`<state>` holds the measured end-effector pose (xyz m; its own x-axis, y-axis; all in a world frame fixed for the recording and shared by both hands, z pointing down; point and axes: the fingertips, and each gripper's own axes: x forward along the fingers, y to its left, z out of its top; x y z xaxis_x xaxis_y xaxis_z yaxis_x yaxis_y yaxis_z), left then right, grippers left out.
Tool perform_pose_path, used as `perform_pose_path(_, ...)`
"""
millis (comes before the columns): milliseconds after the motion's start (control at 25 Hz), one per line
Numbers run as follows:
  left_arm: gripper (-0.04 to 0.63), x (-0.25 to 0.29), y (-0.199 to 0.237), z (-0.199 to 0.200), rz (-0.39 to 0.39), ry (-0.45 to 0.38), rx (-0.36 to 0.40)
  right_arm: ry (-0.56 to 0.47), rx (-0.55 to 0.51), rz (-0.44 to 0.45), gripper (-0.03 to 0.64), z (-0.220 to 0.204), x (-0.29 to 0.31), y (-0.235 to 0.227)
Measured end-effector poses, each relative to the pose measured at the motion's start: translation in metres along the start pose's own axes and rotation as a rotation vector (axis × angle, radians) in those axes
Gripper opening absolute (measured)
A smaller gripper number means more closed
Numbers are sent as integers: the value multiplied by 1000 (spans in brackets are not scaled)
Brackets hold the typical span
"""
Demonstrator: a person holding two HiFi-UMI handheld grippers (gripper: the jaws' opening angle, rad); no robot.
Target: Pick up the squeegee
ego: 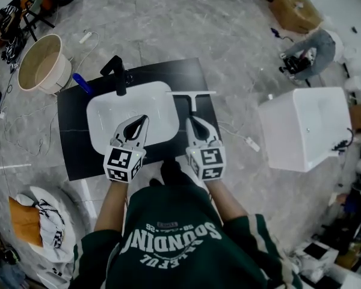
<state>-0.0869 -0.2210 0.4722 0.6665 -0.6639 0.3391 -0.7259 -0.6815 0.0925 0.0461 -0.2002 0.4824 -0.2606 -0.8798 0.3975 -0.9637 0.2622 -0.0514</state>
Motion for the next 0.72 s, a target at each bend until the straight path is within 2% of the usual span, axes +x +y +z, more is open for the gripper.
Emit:
perform_pose_path(240,2,27,-1,-2,-20,28,-13,21,8,-20,2,-6,10,-25)
perform_pose_path(440,2,41,2,-8,-29,51,-23,-2,16,-3,5,-4,19,-29)
perform_pose_path(480,2,42,2,-9,-30,55,-26,3,15,-5,14,-7,21,-30)
perform_pose_path(600,2,46,2,-14,-35,69,-34,35,16,-16,106,-20,24,-35)
perform_pose_path(720,2,50,2,-17,-38,79,-40,31,36,-23,146,-20,27,-37)
